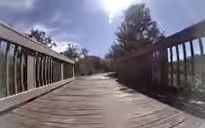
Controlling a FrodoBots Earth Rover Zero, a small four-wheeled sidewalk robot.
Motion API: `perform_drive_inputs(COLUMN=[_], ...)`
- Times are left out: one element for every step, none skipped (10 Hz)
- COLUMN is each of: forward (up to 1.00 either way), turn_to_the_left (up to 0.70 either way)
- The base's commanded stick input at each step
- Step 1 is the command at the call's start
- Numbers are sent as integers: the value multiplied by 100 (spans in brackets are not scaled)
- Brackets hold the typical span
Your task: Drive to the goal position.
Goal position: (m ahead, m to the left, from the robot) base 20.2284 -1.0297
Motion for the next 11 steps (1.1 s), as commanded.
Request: perform_drive_inputs(forward=[85, 85, 85, 85, 85, 85, 85, 85, 85, 85, 85], turn_to_the_left=[0, 0, 0, 0, 0, 0, 0, 0, 0, 0, 0])
